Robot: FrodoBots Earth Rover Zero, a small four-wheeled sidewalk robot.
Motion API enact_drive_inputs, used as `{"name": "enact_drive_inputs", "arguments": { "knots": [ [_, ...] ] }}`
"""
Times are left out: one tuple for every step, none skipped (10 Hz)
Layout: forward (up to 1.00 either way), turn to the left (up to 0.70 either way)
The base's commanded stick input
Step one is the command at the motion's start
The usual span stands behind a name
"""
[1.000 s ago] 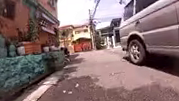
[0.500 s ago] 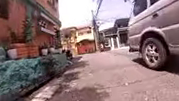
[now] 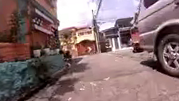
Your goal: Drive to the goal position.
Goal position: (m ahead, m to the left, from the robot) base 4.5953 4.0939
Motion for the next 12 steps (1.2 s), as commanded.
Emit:
{"name": "enact_drive_inputs", "arguments": {
  "knots": [
    [1.0,0.0],
    [1.0,0.0],
    [1.0,0.0],
    [1.0,-0.06],
    [1.0,-0.18],
    [1.0,0.0],
    [1.0,0.0],
    [1.0,0.0],
    [1.0,0.0],
    [1.0,0.0],
    [1.0,0.0],
    [1.0,0.0]
  ]
}}
